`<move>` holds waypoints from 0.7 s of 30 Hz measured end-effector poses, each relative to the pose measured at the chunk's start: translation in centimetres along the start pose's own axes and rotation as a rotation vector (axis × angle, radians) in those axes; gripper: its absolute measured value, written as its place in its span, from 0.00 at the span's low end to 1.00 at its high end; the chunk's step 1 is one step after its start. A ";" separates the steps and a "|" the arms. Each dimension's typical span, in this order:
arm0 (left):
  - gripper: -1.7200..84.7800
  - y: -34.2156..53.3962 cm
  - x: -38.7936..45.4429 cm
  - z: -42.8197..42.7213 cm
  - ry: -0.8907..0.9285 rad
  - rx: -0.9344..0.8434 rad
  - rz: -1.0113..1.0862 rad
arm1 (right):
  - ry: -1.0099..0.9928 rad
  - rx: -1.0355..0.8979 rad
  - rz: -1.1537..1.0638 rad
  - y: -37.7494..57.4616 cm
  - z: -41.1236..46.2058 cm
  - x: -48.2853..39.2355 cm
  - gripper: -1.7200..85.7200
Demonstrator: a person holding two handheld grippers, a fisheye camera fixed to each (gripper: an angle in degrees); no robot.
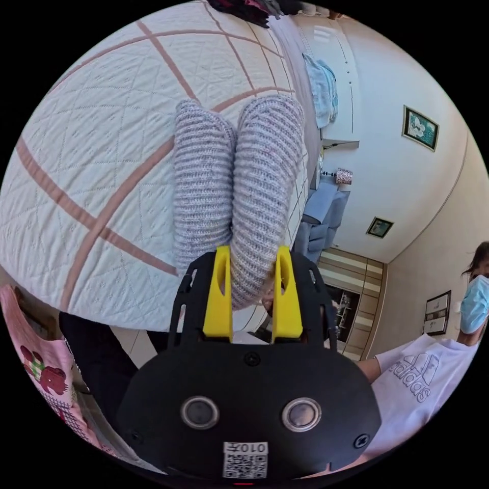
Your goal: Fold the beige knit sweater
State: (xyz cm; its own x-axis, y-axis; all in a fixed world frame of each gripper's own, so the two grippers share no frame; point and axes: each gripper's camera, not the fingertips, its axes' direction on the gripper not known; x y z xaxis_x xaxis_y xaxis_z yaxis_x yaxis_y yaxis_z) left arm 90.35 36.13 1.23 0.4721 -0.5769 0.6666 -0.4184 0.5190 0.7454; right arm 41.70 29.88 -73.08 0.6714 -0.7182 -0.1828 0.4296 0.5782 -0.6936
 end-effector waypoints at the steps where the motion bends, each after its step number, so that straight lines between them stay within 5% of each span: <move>1: 0.17 1.1 -0.1 -0.3 0.013 0.039 -0.030 | 0.041 0.001 -0.042 -0.1 -0.4 -1.6 0.10; 5: 0.18 3.6 -1.6 -0.4 0.027 0.144 -0.121 | 0.239 -0.079 -0.174 -0.5 0.6 -5.4 0.10; 14: 0.27 3.6 2.2 -2.9 -0.231 0.239 0.170 | 0.208 -0.140 -0.180 -1.3 1.7 -4.6 0.11; 21: 0.34 -2.3 -1.1 -1.5 -0.136 0.214 0.213 | 0.209 -0.146 -0.184 -1.2 3.0 -4.0 0.12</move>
State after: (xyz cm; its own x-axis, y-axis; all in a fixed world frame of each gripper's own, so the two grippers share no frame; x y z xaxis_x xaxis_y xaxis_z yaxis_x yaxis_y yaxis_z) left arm 91.92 36.51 -1.19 0.2547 -0.5556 0.7915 -0.6569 0.5012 0.5632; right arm 40.32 33.26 -69.39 0.4454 -0.8785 -0.1731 0.4313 0.3799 -0.8183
